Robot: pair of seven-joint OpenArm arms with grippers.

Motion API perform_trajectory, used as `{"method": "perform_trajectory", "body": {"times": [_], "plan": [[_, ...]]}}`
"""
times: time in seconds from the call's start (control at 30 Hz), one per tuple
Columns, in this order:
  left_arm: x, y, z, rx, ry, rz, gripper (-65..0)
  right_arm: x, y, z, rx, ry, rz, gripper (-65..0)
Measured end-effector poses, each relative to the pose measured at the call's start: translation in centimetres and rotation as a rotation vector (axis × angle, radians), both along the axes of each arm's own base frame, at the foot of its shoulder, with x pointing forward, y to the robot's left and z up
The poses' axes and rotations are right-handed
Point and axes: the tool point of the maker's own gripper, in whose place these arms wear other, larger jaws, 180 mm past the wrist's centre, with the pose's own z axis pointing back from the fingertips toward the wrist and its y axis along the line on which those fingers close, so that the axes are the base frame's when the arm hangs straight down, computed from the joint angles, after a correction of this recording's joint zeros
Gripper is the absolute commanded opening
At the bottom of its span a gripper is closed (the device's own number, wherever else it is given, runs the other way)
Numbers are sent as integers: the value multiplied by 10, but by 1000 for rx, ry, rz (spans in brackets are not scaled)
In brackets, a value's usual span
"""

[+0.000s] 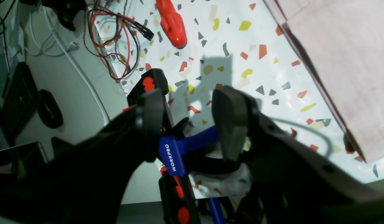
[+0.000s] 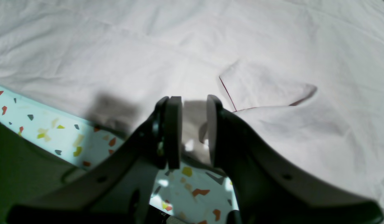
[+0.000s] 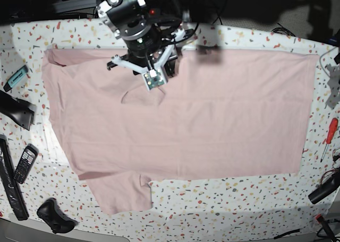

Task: Fold the T-shirt properly
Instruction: 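Drag the folded layer with the right gripper toward the collar, then grasp the shirt's collar-side edge corners with both grippers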

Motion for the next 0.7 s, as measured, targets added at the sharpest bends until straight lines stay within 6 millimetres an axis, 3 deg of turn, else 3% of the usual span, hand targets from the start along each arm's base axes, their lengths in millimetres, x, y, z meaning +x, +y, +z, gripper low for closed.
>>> {"method": "perform_trajectory", "body": {"times": [0.2, 0.33, 0.57, 0.7], "plan": [[0, -1, 0, -11, -1, 3, -366, 3, 0, 4, 2, -26, -1, -509], [0, -8, -3, -54, -7, 14, -366, 11, -12, 9, -88, -80, -21, -509], [-3, -53, -34, -227, -49, 28, -366, 16, -24, 12, -167, -128, -22, -509], [0, -68, -40, -293, -96, 58, -366, 19, -47, 9, -220, -128, -45, -510]]}}
